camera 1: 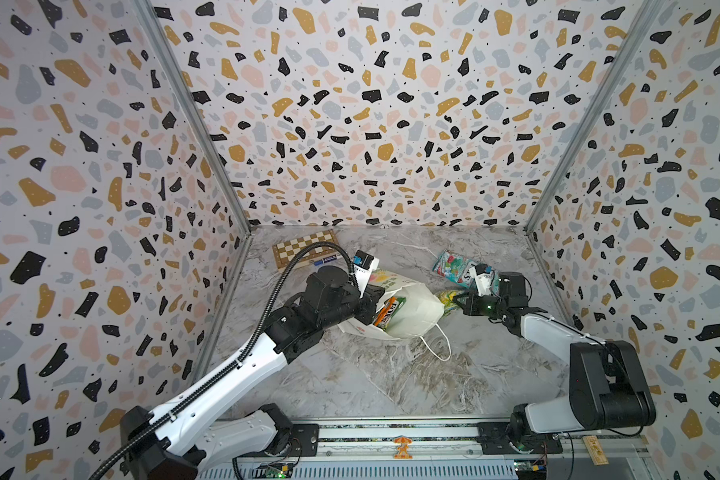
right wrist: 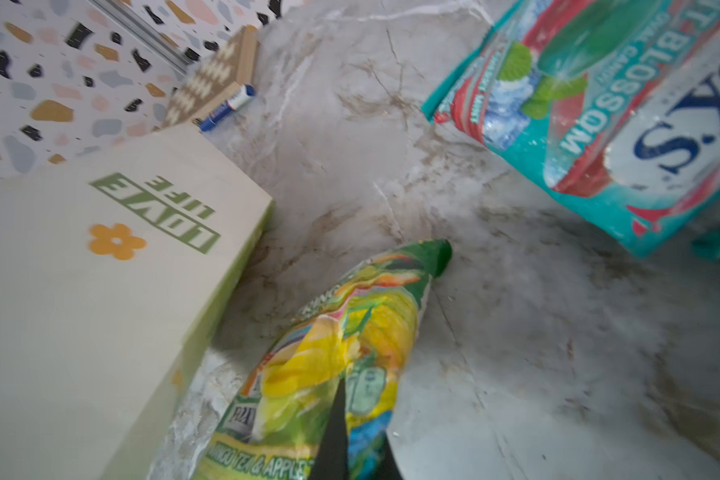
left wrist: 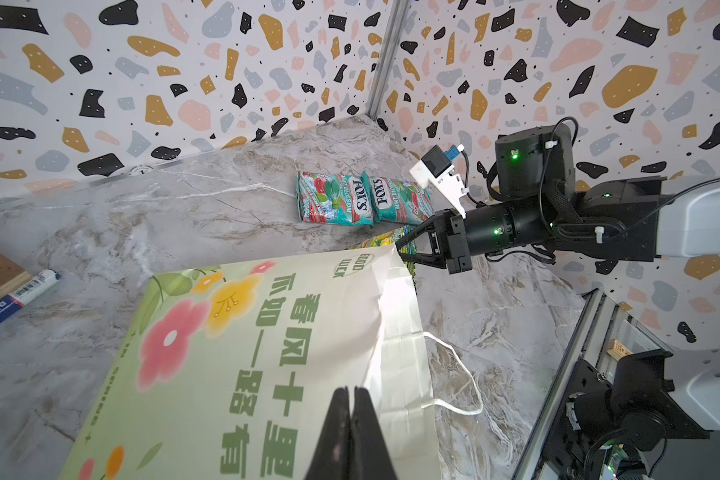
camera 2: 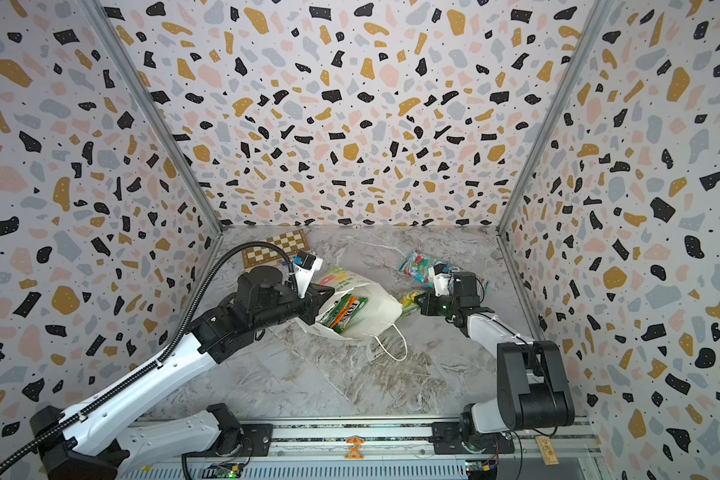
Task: Take the snacks out of the paper bag
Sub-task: 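Lower the green Spring Tea packet beside the teal packets and open the right gripper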
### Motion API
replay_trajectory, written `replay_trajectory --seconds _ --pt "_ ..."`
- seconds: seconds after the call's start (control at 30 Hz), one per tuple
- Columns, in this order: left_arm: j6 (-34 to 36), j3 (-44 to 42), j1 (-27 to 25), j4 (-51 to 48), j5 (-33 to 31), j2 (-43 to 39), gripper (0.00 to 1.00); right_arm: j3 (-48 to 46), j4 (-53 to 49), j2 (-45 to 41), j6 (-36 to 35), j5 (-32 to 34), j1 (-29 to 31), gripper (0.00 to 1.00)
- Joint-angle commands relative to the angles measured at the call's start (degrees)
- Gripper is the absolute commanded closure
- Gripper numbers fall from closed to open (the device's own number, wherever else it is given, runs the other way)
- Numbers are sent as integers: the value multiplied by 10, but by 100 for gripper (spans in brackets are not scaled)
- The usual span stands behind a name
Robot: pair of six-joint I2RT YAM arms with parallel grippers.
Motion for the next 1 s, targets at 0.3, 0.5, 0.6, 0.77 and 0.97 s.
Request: replay_trajectory --seconds 0.3,0.5,0.6,0.77,0.97 --pt "2 -8 -2 20 15 -1 100 33 -44 36 -31 129 6 98" --pt "2 -9 -1 24 21 1 100 47 -30 68 -25 130 6 97" --pt "3 -8 -1 24 24 4 100 55 -19 84 -21 125 7 96" --pt "3 -7 -1 26 26 3 100 68 -7 109 -15 124 10 83" --pt "-6 -10 -1 38 37 -1 100 68 -7 96 -4 162 12 54"
